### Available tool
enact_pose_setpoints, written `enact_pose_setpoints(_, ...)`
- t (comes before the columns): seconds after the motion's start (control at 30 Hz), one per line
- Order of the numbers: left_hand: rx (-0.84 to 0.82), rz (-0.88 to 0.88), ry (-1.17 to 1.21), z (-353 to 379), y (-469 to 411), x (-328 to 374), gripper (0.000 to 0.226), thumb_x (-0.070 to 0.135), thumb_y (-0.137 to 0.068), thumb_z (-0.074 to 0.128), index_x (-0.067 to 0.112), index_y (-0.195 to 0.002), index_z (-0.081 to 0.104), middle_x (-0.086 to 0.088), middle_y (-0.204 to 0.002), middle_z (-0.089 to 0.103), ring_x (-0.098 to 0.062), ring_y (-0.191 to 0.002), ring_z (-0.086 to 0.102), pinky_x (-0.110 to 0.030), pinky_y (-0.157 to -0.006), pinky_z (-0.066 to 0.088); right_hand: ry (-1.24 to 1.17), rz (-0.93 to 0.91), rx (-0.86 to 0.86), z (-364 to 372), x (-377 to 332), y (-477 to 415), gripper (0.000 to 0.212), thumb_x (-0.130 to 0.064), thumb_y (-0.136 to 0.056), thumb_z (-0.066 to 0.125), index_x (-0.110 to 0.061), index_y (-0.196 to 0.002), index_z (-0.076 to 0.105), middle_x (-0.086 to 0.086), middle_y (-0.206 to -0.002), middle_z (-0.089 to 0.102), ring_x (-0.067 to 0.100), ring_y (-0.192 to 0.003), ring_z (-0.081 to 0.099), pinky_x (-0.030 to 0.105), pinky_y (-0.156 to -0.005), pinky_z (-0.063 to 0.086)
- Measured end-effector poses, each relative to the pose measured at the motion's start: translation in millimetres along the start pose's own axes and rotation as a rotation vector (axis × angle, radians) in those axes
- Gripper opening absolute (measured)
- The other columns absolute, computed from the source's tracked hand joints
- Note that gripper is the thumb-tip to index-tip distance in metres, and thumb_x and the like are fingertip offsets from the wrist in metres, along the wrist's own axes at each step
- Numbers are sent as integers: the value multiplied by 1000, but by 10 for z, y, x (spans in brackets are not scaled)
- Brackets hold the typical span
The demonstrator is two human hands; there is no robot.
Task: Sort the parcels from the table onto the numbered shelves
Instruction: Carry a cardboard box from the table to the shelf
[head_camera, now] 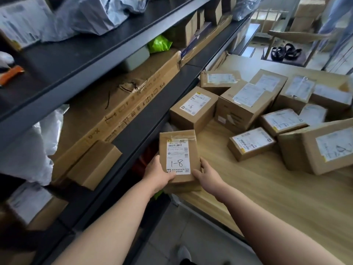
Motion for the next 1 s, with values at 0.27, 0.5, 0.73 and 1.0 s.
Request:
enact_pose_setpoints(0.27, -162, 13, -12, 631, 565, 97, 70, 28, -76, 81, 27, -131, 39, 10, -120, 57, -6, -97, 51, -14, -63, 39, -63, 52, -47, -583, 604, 602, 60, -22, -94, 57, -26, -147, 28, -3, -142, 43, 10, -112, 48, 21, -86, 40)
enact_pose_setpoints(0.5, -206, 51, 83, 1121, 980, 225, 71, 22, -86, 71, 27, -145, 32, 7, -135, 54, -3, -107, 47, -21, -89, 40, -53, 58, -55, -866, 931, 958, 61, -18, -97, 52, -25, -150, 20, -3, -148, 37, 7, -112, 46, 14, -87, 39)
enact_pose_setpoints(0.73, -159, -10, 370, 1256, 1184, 172, 66, 16, -99, 52, 39, -151, 20, 8, -147, 42, -9, -126, 42, -29, -106, 35, -142, 1, -72, -862, 878, 1080, 73, -19, -98, 51, -38, -152, 5, -8, -157, 23, 13, -139, 29, 32, -115, 23)
enact_pose_setpoints(1.0, -50, -121, 535, 1378, 1743, -104, 65, 14, -100, 51, 37, -153, 21, 8, -147, 45, -11, -130, 45, -37, -113, 34, -10, -99, -199, -831, 913, 1349, 72, -15, -96, 53, -27, -153, 10, -1, -155, 26, 16, -140, 30, 38, -116, 24)
Point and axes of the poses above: each hand's wrist, its own y-axis away from the middle knuckle, its own z-axis out of the palm, x = y × z, the point moved 7 cm from there along -y, towards the middle knuckle
